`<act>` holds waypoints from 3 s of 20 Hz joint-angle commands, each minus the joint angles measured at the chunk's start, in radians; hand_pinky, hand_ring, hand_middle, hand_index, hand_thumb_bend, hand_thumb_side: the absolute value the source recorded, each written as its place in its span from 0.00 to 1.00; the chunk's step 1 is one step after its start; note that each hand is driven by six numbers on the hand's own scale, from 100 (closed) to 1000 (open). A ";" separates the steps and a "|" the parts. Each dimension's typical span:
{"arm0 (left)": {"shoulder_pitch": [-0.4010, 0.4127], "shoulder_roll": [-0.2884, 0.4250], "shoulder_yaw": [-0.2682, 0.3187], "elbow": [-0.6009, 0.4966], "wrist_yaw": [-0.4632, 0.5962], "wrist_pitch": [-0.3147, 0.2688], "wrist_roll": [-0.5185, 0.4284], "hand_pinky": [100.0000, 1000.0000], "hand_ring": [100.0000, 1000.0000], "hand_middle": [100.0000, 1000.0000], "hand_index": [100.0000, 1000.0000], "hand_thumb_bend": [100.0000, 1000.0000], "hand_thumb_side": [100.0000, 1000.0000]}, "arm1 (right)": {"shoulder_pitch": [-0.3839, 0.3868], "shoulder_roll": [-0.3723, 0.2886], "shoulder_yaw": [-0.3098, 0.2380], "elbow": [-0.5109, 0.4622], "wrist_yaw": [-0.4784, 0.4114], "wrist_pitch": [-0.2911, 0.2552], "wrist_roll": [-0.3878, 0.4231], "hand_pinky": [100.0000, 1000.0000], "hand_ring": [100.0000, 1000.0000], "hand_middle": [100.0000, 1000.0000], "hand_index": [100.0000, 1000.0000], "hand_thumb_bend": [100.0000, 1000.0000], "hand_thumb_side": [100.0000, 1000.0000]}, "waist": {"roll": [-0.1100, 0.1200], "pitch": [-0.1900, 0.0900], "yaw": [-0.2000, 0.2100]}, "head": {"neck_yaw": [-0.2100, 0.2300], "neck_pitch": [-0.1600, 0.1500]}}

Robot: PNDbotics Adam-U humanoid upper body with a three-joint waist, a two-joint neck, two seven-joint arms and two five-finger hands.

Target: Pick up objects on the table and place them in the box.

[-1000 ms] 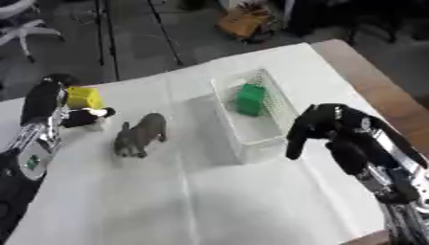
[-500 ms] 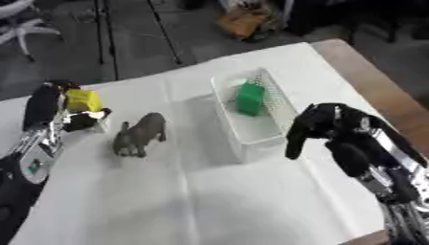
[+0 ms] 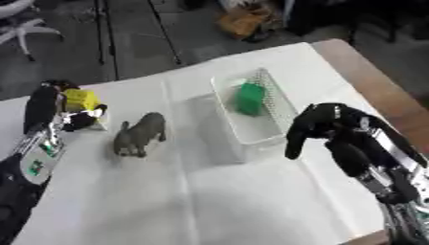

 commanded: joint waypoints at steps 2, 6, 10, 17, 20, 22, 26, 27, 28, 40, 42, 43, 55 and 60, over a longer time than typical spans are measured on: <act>-0.022 0.029 0.001 -0.031 0.058 -0.010 0.015 0.16 0.30 0.38 0.52 0.37 0.18 | -0.009 -0.008 -0.004 -0.010 -0.011 0.000 0.002 0.46 0.46 0.58 0.78 0.21 0.60 | -0.002 -0.017 0.003 | -0.003 -0.003; -0.024 0.032 -0.002 -0.038 0.084 -0.016 0.023 0.15 0.29 0.38 0.52 0.38 0.18 | -0.008 -0.010 -0.005 -0.011 -0.014 -0.001 0.001 0.46 0.46 0.58 0.78 0.22 0.60 | -0.004 -0.020 0.003 | -0.003 -0.003; -0.034 0.031 -0.013 -0.076 0.119 -0.039 0.023 0.15 0.29 0.37 0.52 0.40 0.17 | -0.008 -0.010 -0.004 -0.011 -0.017 -0.001 0.002 0.46 0.46 0.58 0.78 0.22 0.60 | -0.006 -0.023 0.004 | -0.004 -0.001; -0.051 0.028 -0.044 -0.178 0.245 -0.079 0.014 0.15 0.29 0.36 0.51 0.45 0.16 | -0.007 -0.012 -0.004 -0.010 -0.023 -0.001 0.001 0.46 0.46 0.58 0.78 0.22 0.60 | -0.005 -0.034 -0.001 | -0.006 0.001; -0.057 0.023 -0.058 -0.204 0.271 -0.089 0.010 0.15 0.29 0.36 0.51 0.46 0.16 | -0.007 -0.012 -0.003 -0.009 -0.026 0.001 0.002 0.46 0.47 0.58 0.78 0.23 0.59 | -0.004 -0.038 -0.005 | -0.006 0.000; -0.063 0.014 -0.071 -0.221 0.286 -0.099 0.001 0.15 0.29 0.36 0.51 0.47 0.16 | -0.008 -0.013 -0.003 -0.009 -0.029 0.001 0.002 0.47 0.47 0.58 0.78 0.23 0.59 | -0.004 -0.041 -0.011 | -0.004 0.000; -0.072 -0.007 -0.093 -0.242 0.296 -0.119 -0.020 0.16 0.29 0.36 0.51 0.47 0.16 | -0.010 -0.013 -0.001 -0.010 -0.034 0.002 0.003 0.47 0.47 0.58 0.78 0.23 0.59 | -0.002 -0.045 -0.026 | -0.002 -0.001; -0.074 -0.012 -0.097 -0.246 0.298 -0.124 -0.025 0.16 0.29 0.36 0.51 0.47 0.17 | -0.010 -0.013 -0.001 -0.010 -0.035 0.002 0.003 0.47 0.47 0.58 0.78 0.23 0.59 | -0.001 -0.045 -0.029 | -0.001 -0.001; -0.075 -0.017 -0.100 -0.250 0.300 -0.128 -0.029 0.16 0.29 0.36 0.51 0.47 0.17 | -0.011 -0.013 -0.001 -0.010 -0.035 0.002 0.003 0.47 0.47 0.58 0.78 0.23 0.59 | -0.001 -0.046 -0.033 | -0.001 -0.001; -0.095 -0.064 -0.158 -0.317 0.359 -0.204 -0.081 0.16 0.29 0.36 0.51 0.50 0.19 | -0.025 -0.013 0.002 -0.014 -0.039 0.001 0.009 0.47 0.47 0.58 0.78 0.23 0.59 | 0.021 -0.038 -0.127 | 0.003 -0.012; -0.097 -0.071 -0.164 -0.324 0.361 -0.215 -0.088 0.16 0.29 0.36 0.51 0.50 0.19 | -0.027 -0.014 0.002 -0.013 -0.038 0.003 0.009 0.47 0.47 0.58 0.78 0.23 0.59 | 0.026 -0.038 -0.141 | 0.003 -0.013; -0.099 -0.075 -0.169 -0.327 0.362 -0.222 -0.093 0.16 0.29 0.36 0.51 0.50 0.19 | -0.029 -0.013 0.003 -0.014 -0.039 0.004 0.010 0.47 0.47 0.58 0.78 0.23 0.59 | 0.028 -0.039 -0.148 | 0.004 -0.014; -0.087 -0.133 -0.224 -0.320 0.359 -0.315 -0.204 0.16 0.29 0.36 0.51 0.54 0.22 | -0.041 -0.012 0.006 -0.017 -0.053 0.010 0.016 0.47 0.46 0.56 0.77 0.24 0.59 | 0.041 -0.041 -0.190 | 0.011 -0.020; -0.079 -0.138 -0.239 -0.302 0.280 -0.353 -0.246 0.18 0.31 0.38 0.52 0.59 0.26 | -0.043 -0.013 0.004 -0.018 -0.058 0.011 0.016 0.47 0.46 0.54 0.76 0.24 0.58 | 0.044 -0.044 -0.196 | 0.012 -0.021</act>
